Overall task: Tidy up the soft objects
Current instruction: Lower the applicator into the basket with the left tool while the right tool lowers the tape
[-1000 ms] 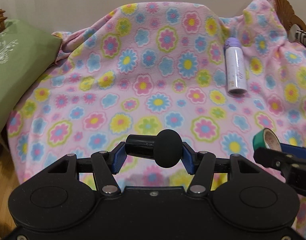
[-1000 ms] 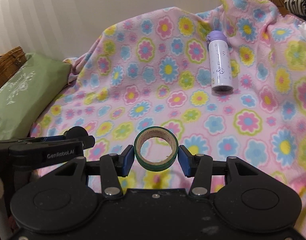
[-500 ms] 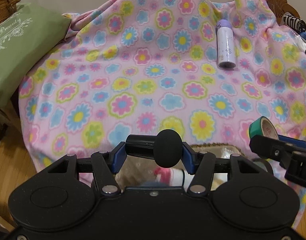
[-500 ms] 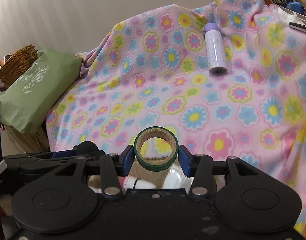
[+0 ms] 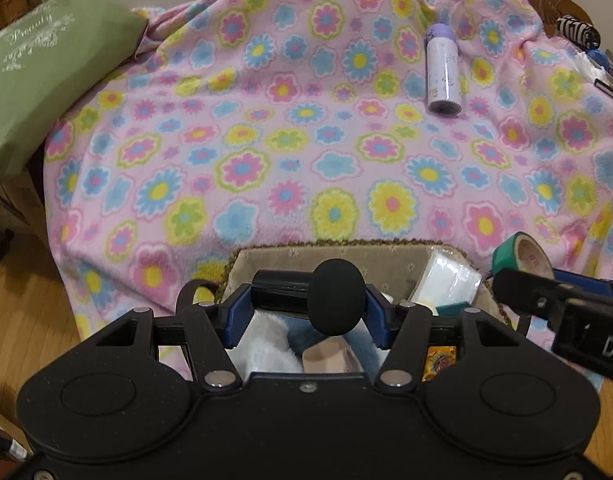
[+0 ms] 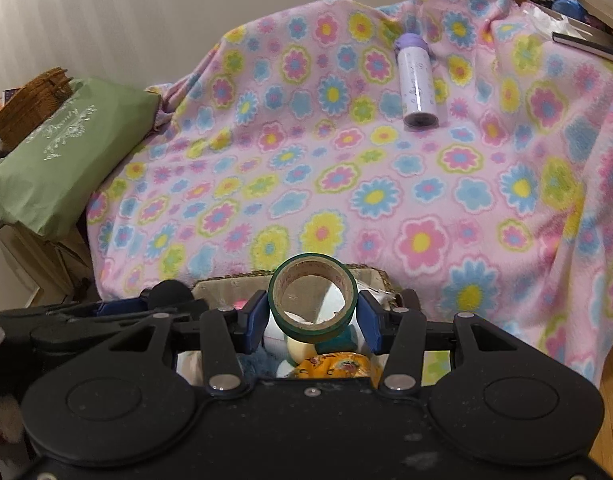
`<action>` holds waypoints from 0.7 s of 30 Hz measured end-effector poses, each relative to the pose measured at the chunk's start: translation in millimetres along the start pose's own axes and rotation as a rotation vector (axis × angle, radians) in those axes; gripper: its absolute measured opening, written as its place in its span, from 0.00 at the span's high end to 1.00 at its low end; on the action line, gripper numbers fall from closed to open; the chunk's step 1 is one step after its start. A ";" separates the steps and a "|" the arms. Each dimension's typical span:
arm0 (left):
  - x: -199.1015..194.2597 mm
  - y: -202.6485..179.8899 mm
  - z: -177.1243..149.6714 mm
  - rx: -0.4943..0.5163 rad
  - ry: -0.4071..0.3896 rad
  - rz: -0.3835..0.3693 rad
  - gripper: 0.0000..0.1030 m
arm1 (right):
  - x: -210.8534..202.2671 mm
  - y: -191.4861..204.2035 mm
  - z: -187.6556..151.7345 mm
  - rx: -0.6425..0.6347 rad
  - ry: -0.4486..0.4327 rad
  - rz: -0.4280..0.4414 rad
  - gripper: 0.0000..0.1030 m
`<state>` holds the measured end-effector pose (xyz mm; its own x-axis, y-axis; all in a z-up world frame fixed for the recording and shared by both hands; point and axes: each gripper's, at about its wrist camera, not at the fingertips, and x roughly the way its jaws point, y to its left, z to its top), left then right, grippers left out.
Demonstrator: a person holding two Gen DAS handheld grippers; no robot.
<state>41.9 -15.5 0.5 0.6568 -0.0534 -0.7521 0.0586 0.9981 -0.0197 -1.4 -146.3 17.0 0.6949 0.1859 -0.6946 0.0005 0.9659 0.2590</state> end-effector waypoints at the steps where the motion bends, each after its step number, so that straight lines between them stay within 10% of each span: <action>1: 1.1 1.4 -0.8 -0.009 0.006 -0.002 0.47 | 1.2 -0.7 -0.5 0.004 0.008 -0.004 0.54; 16: 8.7 4.8 -8.9 -0.029 0.040 0.017 0.46 | 15.2 3.1 -4.9 -0.014 0.082 -0.002 0.53; 21: 7.3 5.6 -9.0 -0.039 0.033 0.027 0.31 | 11.8 4.8 -4.7 -0.028 0.063 0.010 0.46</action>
<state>40.3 -10.0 -11.0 0.6326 -0.0265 -0.7740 0.0115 0.9996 -0.0248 3.4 -138.6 6.8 0.6478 0.2056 -0.7335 -0.0266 0.9684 0.2479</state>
